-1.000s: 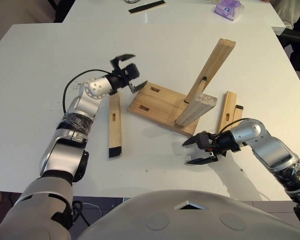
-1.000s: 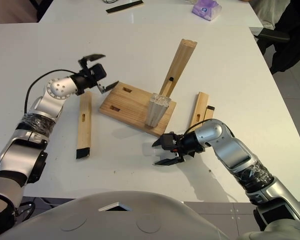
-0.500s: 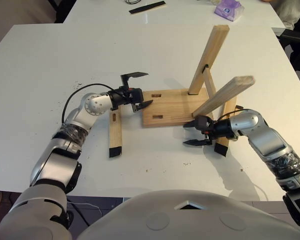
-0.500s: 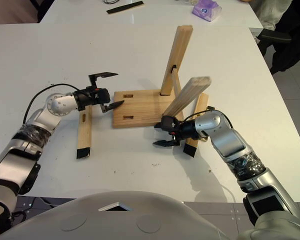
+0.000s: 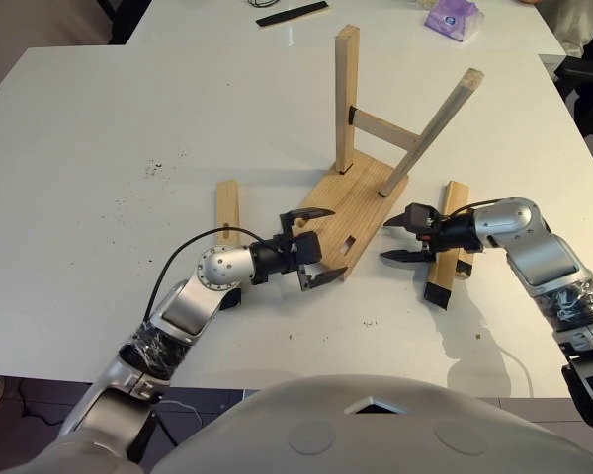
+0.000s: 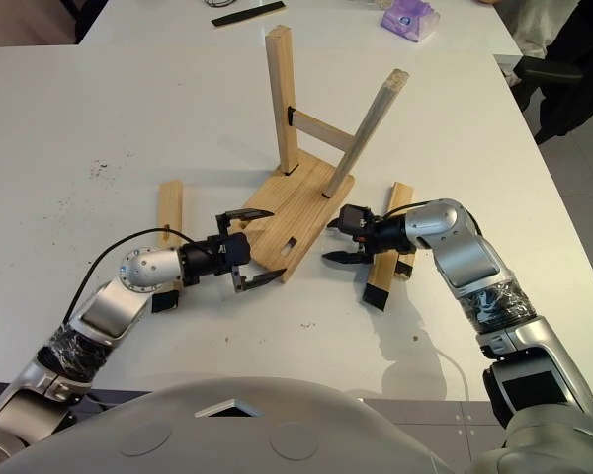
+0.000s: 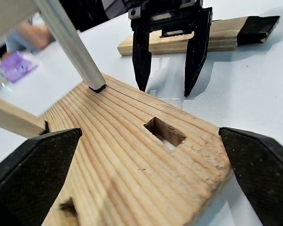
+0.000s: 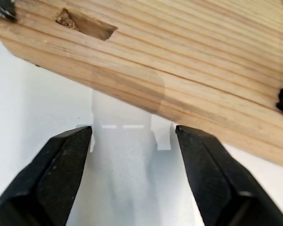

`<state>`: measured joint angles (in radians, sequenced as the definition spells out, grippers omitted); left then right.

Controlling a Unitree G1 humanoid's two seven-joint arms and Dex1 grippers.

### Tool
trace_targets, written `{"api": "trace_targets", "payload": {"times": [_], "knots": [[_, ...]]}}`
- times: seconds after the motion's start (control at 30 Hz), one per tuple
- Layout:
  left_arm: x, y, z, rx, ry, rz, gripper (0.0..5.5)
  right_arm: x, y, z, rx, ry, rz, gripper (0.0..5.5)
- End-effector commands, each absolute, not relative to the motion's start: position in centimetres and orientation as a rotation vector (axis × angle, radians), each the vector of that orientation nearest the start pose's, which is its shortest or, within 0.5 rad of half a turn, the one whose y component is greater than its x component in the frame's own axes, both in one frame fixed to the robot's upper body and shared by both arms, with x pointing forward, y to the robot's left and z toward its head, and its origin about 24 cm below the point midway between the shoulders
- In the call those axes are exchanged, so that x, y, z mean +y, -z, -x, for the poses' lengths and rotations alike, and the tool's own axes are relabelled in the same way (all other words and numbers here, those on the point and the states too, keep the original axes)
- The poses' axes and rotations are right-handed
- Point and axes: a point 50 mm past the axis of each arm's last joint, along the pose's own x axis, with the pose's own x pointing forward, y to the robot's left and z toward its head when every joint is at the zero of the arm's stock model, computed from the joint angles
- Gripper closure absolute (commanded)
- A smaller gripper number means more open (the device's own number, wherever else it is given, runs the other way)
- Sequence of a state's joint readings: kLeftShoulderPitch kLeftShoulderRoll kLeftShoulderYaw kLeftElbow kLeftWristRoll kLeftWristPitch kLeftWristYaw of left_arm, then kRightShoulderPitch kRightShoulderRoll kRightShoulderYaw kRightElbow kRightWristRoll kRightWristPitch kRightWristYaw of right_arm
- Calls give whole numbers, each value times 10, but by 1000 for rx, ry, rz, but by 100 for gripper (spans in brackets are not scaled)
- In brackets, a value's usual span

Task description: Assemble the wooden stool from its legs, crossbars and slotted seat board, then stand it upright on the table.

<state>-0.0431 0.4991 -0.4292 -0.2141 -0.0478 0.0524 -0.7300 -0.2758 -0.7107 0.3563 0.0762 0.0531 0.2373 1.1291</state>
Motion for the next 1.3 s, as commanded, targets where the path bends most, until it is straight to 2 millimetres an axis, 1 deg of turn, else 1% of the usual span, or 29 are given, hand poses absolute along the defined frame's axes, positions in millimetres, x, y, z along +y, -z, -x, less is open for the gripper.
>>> {"api": "trace_targets", "payload": {"times": [0.03, 0.1, 0.17, 0.2, 0.27, 0.33, 0.37, 0.43, 0.5, 0.63, 0.67, 0.77, 0.93, 1.17, 1.23, 1.3], "knots": [[119, -90, -236, 27, 1017, -374, 10, -191, -56, -265, 563, -1231, 659, 222], [135, -101, -256, 11, 901, -415, 10, -193, -56, -266, 565, -1221, 689, 222], [159, -103, -280, 14, 735, -521, 10, -195, -56, -271, 570, -1184, 702, 222], [169, -99, -290, 25, 681, -601, 10, -197, -55, -274, 575, -1164, 714, 222], [186, -83, -303, 97, 607, -703, 10, -198, -53, -280, 577, -1130, 744, 222], [201, -63, -308, 167, 579, -786, 10, -195, -53, -289, 568, -1095, 779, 222], [204, -55, -307, 191, 592, -811, 10, -193, -53, -294, 562, -1083, 794, 222], [198, -41, -305, 212, 645, -810, 10, -188, -52, -301, 554, -1072, 812, 222], [185, -34, -303, 197, 686, -752, 10, -181, -49, -305, 551, -1087, 825, 222], [156, -41, -294, 114, 775, -706, 10, -165, -43, -305, 538, -1146, 834, 222], [152, -44, -291, 96, 796, -709, 10, -162, -42, -304, 534, -1163, 837, 222], [146, -51, -283, 71, 834, -710, 10, -154, -38, -301, 527, -1200, 836, 222], [147, -51, -268, 79, 871, -729, 10, -148, -33, -295, 526, -1226, 838, 222], [156, -58, -252, 117, 835, -686, 10, -146, -27, -278, 539, -1297, 856, 222], [160, -60, -247, 125, 839, -686, 10, -145, -28, -275, 535, -1302, 856, 222], [167, -64, -245, 136, 830, -698, 10, -144, -35, -275, 523, -1309, 850, 222]]}}
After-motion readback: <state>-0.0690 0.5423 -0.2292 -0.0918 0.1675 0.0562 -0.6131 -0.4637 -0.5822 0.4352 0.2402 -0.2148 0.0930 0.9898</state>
